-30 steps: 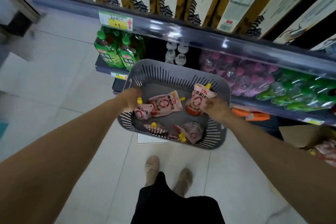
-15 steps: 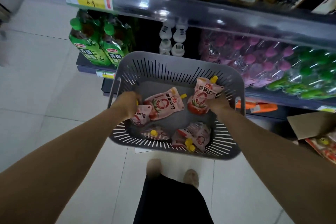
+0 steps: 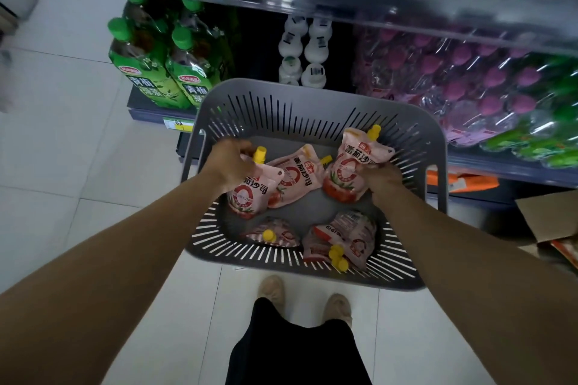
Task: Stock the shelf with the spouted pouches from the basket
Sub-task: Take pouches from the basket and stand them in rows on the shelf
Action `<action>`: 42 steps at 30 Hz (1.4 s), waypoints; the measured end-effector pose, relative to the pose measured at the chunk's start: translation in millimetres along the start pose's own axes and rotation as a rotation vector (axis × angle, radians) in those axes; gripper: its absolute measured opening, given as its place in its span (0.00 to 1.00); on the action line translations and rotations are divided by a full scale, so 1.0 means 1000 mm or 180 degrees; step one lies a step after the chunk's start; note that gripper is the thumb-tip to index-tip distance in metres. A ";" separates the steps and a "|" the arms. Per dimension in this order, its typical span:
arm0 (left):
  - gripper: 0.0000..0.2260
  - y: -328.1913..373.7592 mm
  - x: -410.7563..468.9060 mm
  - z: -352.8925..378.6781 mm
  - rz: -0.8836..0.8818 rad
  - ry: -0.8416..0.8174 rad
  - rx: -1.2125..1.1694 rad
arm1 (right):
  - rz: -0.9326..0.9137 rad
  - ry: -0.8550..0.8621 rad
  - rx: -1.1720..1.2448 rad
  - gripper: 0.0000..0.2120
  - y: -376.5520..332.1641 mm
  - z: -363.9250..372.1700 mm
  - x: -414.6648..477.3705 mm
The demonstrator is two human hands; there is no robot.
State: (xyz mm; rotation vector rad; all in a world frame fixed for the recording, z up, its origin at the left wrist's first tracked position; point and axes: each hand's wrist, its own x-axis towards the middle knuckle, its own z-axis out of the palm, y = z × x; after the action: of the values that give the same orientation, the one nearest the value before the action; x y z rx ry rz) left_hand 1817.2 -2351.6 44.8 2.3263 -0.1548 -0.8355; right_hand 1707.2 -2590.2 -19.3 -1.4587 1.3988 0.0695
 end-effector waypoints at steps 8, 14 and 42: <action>0.08 0.002 -0.012 0.000 -0.0339 -0.0358 0.0551 | -0.0187 -0.0253 0.0192 0.18 -0.005 -0.003 -0.022; 0.11 0.027 -0.039 -0.017 -0.0224 -0.0240 0.0625 | -0.0661 -0.0517 -0.0049 0.15 -0.034 -0.028 -0.061; 0.03 0.321 -0.278 -0.263 0.1809 0.0344 -0.0362 | -0.3060 -0.0420 0.1084 0.04 -0.285 -0.241 -0.362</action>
State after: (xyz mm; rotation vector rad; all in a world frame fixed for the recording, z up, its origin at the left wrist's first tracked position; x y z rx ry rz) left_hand 1789.9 -2372.0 543.3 2.0522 -0.6660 -0.4189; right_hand 1666.5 -2577.7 499.0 -1.6458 0.4627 -0.6356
